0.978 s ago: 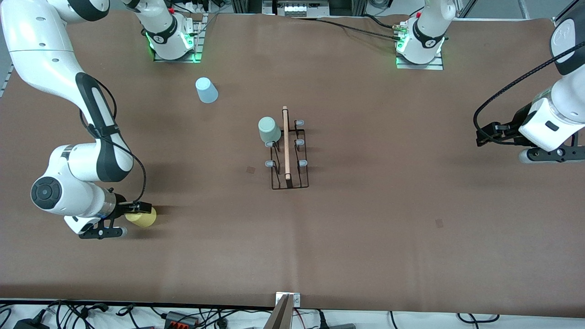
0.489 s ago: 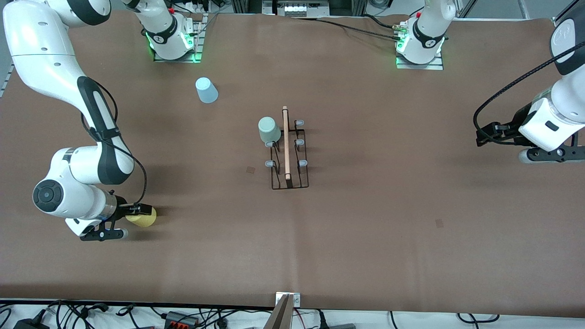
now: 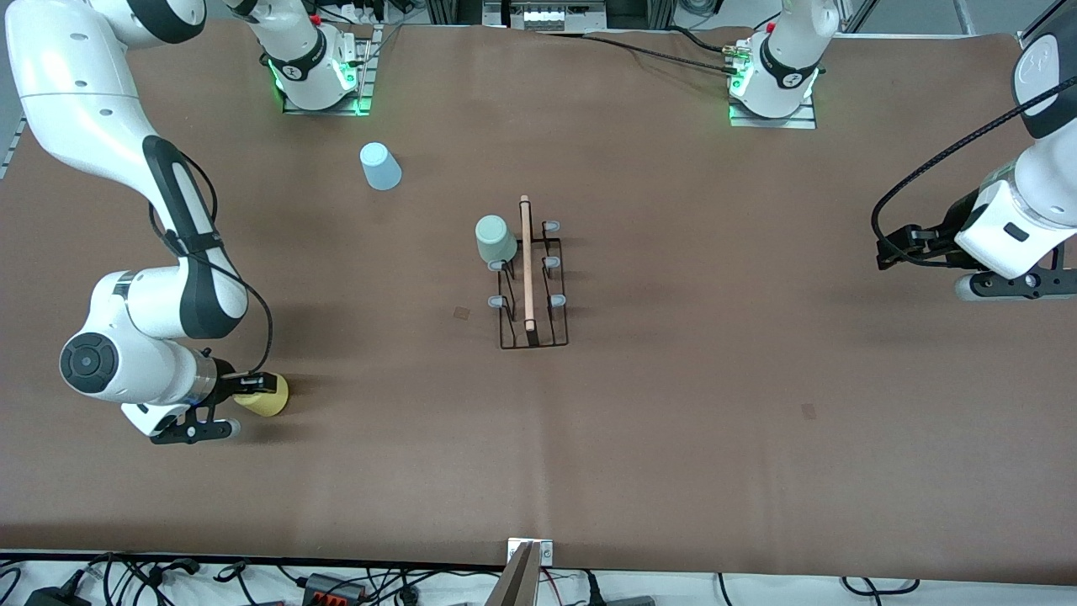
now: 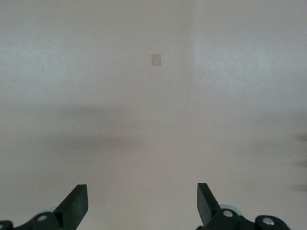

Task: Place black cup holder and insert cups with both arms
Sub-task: 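Carry the yellow cup to the holder with the right gripper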

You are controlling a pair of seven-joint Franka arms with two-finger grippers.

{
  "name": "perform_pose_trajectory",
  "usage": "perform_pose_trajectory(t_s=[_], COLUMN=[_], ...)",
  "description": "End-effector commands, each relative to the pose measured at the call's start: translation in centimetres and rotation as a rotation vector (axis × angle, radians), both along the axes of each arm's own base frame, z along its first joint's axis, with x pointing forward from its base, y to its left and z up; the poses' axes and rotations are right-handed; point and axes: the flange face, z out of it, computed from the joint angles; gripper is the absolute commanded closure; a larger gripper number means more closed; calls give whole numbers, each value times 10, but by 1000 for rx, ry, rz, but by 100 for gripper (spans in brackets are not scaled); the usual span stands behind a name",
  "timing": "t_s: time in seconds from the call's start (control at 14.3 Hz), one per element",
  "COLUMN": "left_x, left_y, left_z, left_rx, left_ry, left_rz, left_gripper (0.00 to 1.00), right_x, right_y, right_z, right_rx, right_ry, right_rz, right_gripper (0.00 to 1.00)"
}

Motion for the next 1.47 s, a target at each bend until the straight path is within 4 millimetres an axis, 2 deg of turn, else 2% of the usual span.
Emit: perform_pose_trajectory(t_s=[0.0,0.07,0.28,0.49,0.7,0.84,0.98,1.26,1.4], left_x=[-4,-4,-4,-4,-4,-4,-4,-5,-5], left_y=[2,2,2,3,3,3,4,8,8], left_z=[5,6,6,5,5,5,5,1,1], left_rx=[4,4,4,3,3,3,4,0,0], left_ry=[-8,-9,-9,-7,-3,-3,-1,16,16], left_rz=[-1,-1,-1,-4,-4,-5,-4,2,3], left_gripper=[0,0,0,0,0,0,0,0,0], right_x=[-10,-12,-31,-63,-90,-101,-111,-129,-128], right_y=[50,78,179,267,325,351,376,405,410], right_z=[79,104,138,149,150,156,151,127,118], right_rx=[-21,-16,6,4,42,63,74,56,60], right_ry=[-3,-26,-27,-19,1,-4,-11,21,19], right_rz=[59,61,11,-52,-130,-184,-193,-177,-182], right_gripper=[81,80,80,81,80,80,80,80,79])
